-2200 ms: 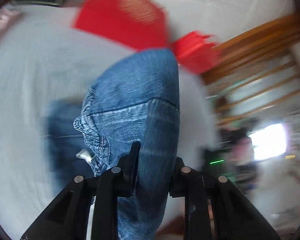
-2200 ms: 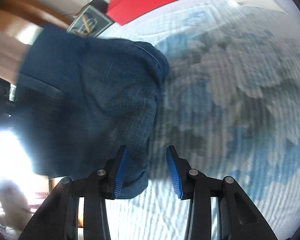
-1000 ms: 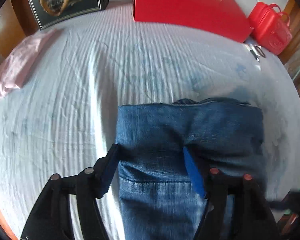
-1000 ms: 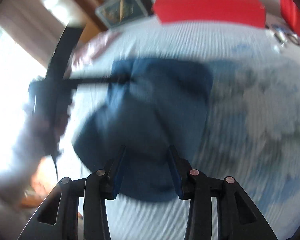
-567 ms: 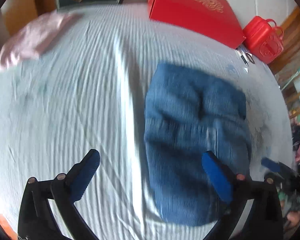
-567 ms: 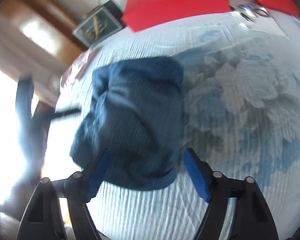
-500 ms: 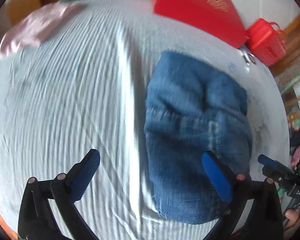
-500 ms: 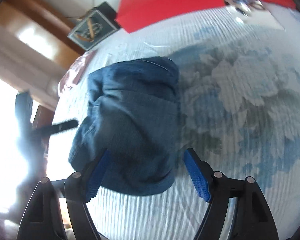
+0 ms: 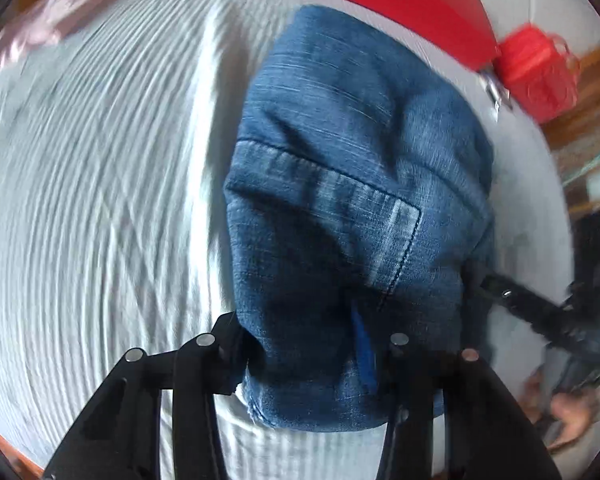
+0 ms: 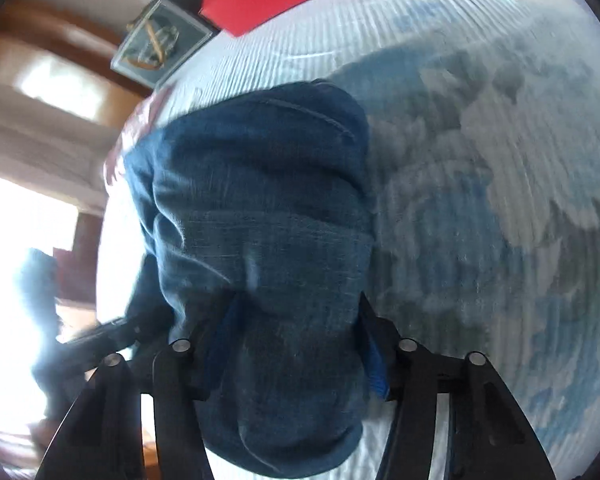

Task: Fold clothes
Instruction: 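Grasp the jeans bundle with the left gripper while the right gripper grasps its other end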

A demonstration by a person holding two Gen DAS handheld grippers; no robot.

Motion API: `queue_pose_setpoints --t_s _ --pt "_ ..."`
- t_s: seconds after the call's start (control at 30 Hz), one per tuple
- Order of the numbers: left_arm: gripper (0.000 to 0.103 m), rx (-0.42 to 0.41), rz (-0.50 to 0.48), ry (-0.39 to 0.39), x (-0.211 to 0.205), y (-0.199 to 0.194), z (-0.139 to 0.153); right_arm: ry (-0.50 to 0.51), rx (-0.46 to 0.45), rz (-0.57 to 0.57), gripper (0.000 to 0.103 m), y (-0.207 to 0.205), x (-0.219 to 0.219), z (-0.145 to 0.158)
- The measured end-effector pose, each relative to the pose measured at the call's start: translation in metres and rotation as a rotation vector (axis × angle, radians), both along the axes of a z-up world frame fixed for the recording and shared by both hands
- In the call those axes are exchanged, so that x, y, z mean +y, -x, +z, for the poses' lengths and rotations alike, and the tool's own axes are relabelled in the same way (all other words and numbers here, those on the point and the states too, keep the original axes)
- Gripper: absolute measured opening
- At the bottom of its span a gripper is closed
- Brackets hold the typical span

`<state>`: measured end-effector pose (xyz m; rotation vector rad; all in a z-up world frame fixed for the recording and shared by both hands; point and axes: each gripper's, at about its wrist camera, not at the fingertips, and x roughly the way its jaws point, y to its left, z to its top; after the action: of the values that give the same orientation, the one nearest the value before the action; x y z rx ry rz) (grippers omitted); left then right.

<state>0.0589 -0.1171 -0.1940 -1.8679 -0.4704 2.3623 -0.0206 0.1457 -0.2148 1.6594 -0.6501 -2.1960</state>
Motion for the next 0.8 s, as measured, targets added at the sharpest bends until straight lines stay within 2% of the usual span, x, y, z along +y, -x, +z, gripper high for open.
queue_pose_setpoints --t_s 0.27,0.33,0.37,0.5,0.6,0.73,0.77,0.8 --pt "0.043 -0.013 -0.021 -0.026 -0.006 -0.003 -0.004 -0.070 -0.032 0.043 0.048 0.006 -0.007 0.004" --pt "0.043 -0.032 -0.016 -0.031 -0.007 -0.002 -0.003 -0.087 -0.052 0.039 0.042 0.004 -0.009 0.006" --pt "0.043 -0.031 -0.019 -0.024 -0.006 -0.001 -0.002 -0.113 -0.037 0.053 0.036 0.001 -0.014 0.010" --pt "0.043 -0.013 -0.042 -0.009 -0.008 -0.004 -0.002 -0.133 -0.007 0.059 0.034 -0.001 -0.015 0.005" --pt "0.040 -0.032 -0.022 -0.025 -0.012 -0.005 -0.001 -0.157 -0.010 0.066 0.033 -0.001 -0.018 0.006" --pt "0.040 -0.012 -0.029 -0.013 -0.013 -0.008 0.001 -0.180 0.007 0.062 0.033 -0.003 -0.021 0.009" --pt "0.038 -0.012 -0.022 -0.010 -0.013 -0.009 0.002 -0.184 0.012 0.060 0.031 -0.004 -0.021 0.009" --pt "0.034 -0.005 -0.017 0.001 -0.012 -0.011 0.005 -0.202 0.027 0.066 0.024 -0.005 -0.024 0.012"
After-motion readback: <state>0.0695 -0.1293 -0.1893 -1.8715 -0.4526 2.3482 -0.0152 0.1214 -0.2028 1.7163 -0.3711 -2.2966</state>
